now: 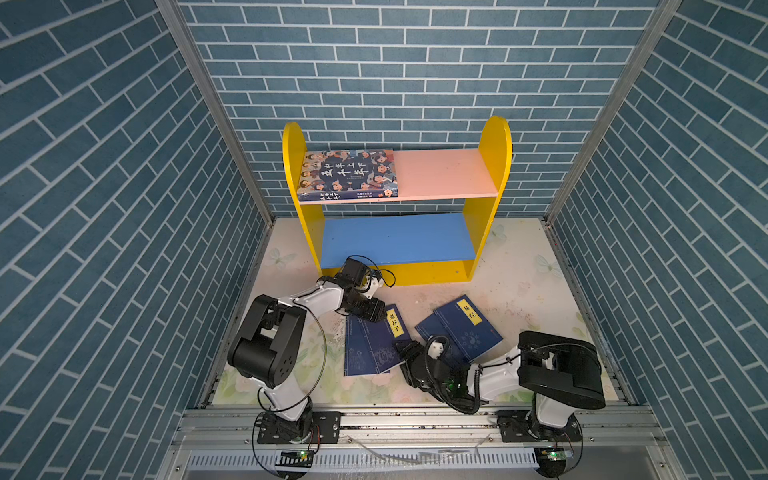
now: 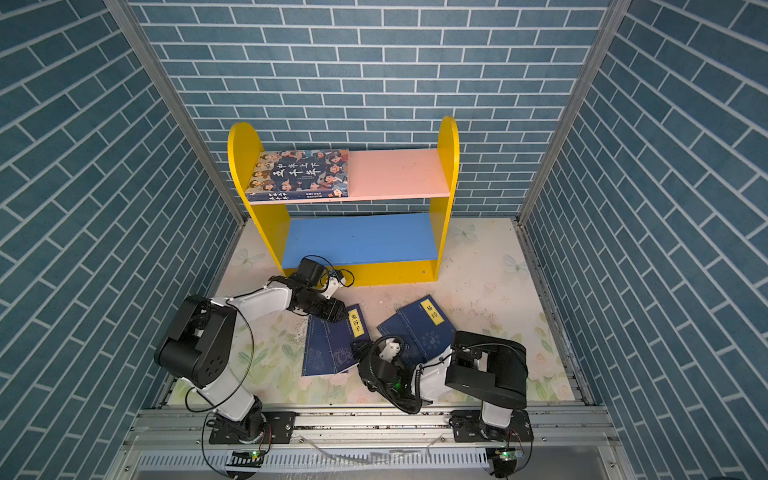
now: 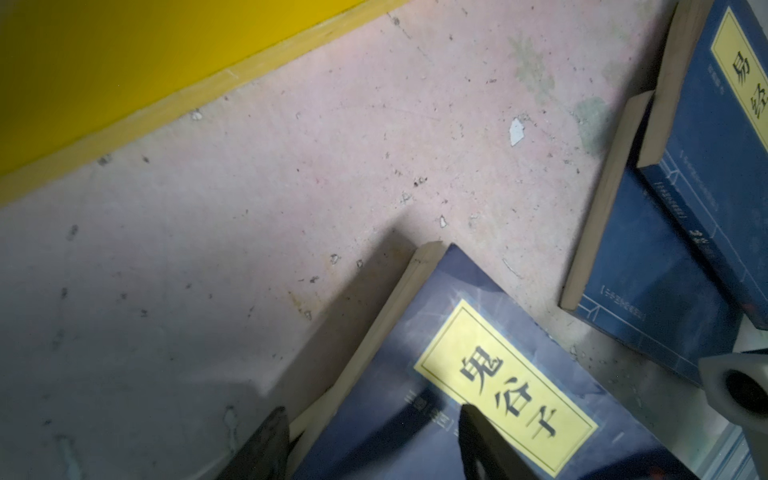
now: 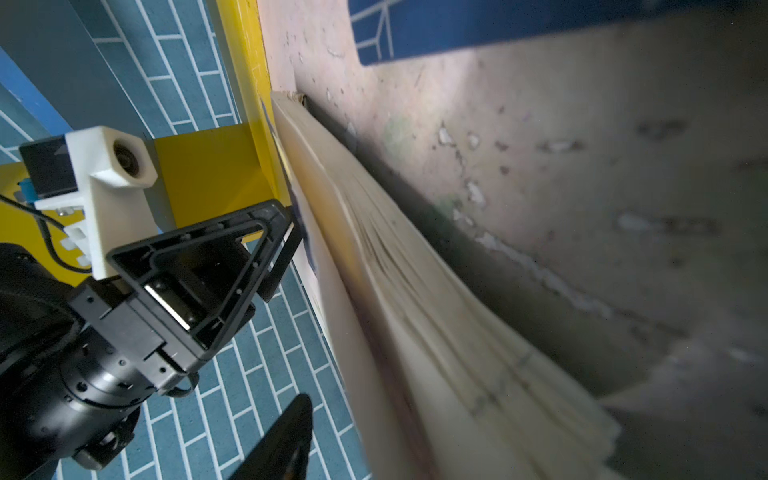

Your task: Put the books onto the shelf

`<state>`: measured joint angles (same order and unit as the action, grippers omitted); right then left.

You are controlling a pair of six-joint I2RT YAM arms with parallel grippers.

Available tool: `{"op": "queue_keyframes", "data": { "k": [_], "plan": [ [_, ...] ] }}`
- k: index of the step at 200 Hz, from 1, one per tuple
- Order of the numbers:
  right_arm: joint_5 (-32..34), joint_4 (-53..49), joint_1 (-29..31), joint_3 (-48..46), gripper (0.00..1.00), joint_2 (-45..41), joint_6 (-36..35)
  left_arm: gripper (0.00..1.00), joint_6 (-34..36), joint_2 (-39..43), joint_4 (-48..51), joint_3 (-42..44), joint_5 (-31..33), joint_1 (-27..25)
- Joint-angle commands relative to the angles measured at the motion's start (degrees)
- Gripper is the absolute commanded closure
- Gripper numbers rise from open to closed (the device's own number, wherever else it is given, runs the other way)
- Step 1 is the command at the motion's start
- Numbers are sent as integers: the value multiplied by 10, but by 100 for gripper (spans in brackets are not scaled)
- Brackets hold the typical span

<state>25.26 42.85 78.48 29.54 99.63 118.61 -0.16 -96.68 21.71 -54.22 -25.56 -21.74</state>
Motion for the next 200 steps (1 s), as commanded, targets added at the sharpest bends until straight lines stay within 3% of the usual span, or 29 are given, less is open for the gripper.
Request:
{"op": "queue_keyframes", "data": {
  "k": [1, 62, 107, 165, 200],
  "plan": [
    [7, -92, -3, -24, 44, 9, 9, 34, 7, 13, 34, -6, -28, -6],
    [9, -66, -3, -34, 72, 7, -23, 32, 20, 14, 52, -10, -65, -5],
    [7, -45, -5, -43, 91, -10, -59, 21, 34, 74, 105, -38, -87, -4],
    [-16, -59, -10, -64, 97, -102, -145, 18, 58, 213, 214, -104, -60, -3],
    [-55, -183, -29, -26, 98, -214, -227, 16, 15, 287, 274, -154, -59, 10]
  ]
}}
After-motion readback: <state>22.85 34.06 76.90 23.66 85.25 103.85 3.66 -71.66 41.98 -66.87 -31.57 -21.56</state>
